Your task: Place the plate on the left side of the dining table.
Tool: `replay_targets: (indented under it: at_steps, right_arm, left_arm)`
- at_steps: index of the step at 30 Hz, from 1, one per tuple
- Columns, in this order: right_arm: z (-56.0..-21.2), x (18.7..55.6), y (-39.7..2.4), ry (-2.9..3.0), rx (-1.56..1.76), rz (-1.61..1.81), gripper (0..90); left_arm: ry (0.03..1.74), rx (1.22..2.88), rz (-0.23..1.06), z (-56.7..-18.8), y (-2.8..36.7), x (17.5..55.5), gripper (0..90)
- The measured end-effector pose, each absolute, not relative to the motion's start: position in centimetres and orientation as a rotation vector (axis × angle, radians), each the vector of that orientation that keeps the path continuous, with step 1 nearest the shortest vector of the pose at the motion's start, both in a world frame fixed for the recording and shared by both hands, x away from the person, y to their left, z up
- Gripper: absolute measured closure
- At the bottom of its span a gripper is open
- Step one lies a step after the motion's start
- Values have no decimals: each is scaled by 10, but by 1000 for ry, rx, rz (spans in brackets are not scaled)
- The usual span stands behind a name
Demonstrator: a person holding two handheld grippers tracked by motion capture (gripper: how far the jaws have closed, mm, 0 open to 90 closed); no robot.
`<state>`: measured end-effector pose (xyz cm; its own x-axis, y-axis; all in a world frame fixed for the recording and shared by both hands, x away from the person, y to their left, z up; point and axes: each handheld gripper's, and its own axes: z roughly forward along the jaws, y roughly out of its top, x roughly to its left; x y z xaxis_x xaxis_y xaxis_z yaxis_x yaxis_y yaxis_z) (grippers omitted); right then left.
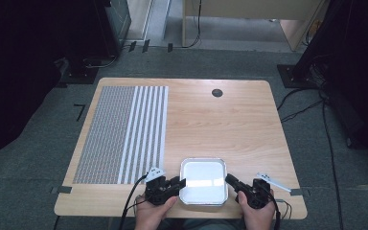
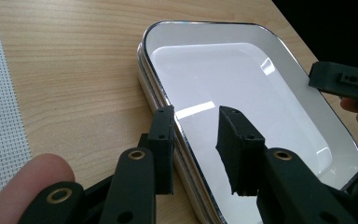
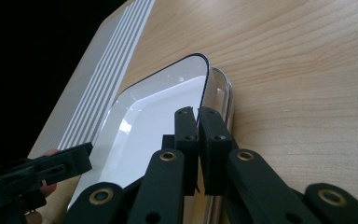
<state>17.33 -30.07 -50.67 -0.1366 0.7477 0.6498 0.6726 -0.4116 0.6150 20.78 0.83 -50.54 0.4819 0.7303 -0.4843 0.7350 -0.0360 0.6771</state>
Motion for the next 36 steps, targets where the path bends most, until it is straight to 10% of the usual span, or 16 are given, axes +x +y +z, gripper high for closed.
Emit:
replay_targets:
  at_steps: [36]
  right_arm:
    - [-508, 174, -300, 1634, 2033, 1603, 886]
  left_arm:
    - [1267, 1686, -151, -503, 17, 213, 642]
